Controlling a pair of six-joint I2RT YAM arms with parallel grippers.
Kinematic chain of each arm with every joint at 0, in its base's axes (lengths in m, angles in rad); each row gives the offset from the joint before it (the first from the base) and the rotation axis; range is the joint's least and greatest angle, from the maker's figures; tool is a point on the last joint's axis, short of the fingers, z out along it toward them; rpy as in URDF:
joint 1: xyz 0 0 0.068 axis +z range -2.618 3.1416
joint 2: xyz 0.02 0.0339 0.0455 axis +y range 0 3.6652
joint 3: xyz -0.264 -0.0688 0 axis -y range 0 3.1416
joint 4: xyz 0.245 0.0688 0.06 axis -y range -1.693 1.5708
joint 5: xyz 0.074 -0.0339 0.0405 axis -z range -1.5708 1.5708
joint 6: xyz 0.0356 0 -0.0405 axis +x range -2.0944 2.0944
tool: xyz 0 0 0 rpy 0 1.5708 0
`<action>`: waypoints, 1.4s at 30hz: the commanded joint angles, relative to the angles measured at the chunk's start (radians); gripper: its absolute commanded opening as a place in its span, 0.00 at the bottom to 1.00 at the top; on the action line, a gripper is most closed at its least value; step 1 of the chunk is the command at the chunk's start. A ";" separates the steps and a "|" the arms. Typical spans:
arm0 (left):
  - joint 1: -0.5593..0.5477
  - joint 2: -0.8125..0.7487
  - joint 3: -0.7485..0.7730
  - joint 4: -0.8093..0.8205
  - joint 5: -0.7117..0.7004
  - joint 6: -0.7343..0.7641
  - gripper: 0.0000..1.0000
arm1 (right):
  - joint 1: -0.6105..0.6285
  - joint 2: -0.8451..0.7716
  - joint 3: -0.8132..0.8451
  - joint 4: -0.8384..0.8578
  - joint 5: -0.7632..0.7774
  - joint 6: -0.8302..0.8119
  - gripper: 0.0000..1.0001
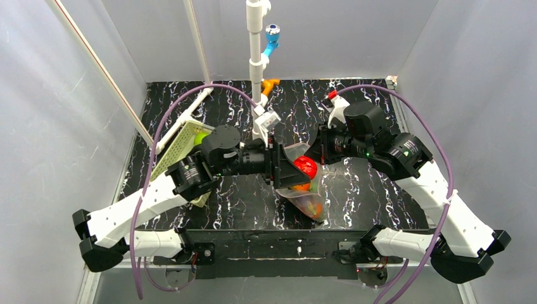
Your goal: Place the food in the zip-top bag and seal the zipper
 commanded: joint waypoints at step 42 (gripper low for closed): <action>-0.059 -0.090 0.225 -0.464 -0.614 0.113 0.90 | -0.201 0.050 0.100 0.042 -0.474 0.002 0.01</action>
